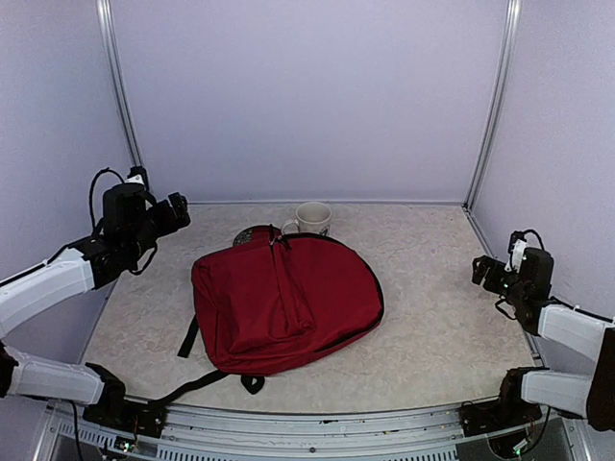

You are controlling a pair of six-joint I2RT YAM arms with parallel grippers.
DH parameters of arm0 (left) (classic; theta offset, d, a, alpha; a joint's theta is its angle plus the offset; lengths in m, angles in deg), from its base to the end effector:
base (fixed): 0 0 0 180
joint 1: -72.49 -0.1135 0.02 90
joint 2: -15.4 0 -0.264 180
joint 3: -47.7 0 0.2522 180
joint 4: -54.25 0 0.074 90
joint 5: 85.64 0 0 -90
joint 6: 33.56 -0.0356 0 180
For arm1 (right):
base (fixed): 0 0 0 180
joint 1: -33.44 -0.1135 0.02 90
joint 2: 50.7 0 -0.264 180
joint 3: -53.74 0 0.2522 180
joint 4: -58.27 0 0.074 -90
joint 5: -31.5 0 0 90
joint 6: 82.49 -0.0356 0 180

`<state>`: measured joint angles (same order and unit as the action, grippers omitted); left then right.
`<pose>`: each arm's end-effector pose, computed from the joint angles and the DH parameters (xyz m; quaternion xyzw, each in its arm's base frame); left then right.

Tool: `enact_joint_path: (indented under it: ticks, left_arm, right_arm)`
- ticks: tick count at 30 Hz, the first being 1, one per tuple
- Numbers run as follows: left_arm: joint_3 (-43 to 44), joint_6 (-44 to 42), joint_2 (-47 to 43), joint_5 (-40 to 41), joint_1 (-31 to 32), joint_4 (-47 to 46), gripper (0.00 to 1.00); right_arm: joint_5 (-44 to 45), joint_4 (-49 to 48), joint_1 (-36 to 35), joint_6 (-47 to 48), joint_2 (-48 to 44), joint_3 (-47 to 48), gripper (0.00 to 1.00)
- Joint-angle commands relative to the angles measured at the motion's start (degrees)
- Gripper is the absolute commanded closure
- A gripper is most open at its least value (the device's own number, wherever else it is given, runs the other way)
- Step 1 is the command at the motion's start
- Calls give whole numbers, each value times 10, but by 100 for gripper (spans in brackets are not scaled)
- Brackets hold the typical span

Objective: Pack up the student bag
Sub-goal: Reset both arms

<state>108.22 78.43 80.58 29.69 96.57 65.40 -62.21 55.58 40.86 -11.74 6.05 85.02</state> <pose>0.2461 -0.0933 0.3037 -0.1180 0.7805 -0.0693 0.6100 0.2025 -0.0241 0.1834 0.1746 0.8141 0.0838 0.5475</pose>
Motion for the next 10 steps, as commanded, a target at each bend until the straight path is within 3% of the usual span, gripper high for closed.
enact_joint_path:
  ticks: [1,10]
  left_arm:
    - [-55,33,-23,45,-46,-16,1]
    - [-107,39,-14,50,-68,-42,1]
  right_arm:
    - [40,-91,6,-19,-35,-34,0]
    - [47,-100,7,-19,-54,-47,1]
